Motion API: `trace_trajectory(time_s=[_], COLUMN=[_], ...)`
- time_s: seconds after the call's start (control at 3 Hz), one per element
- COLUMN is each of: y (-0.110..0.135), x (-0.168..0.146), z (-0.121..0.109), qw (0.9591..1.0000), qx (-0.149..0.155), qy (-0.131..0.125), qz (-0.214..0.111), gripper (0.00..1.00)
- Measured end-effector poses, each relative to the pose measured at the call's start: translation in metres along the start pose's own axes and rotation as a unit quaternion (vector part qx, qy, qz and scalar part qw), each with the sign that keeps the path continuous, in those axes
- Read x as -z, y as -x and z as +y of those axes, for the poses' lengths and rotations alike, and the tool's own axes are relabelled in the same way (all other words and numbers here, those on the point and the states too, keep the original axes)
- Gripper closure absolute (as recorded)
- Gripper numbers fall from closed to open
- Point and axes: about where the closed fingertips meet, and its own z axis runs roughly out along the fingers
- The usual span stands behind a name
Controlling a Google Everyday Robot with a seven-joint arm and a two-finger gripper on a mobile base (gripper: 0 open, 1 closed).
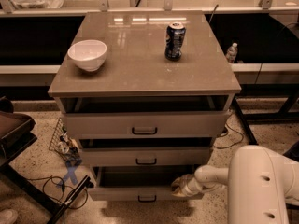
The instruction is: Open bottom drawer
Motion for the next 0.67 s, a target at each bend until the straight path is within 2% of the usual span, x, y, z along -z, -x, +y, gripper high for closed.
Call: trace_trajectory(time_s=[0.67], y=[0.0014], x=[-0.0028], z=[0.0028], qw=[1.0000], qx=[0.000], qy=[0.003], qz=[-0.001], gripper=[0.28])
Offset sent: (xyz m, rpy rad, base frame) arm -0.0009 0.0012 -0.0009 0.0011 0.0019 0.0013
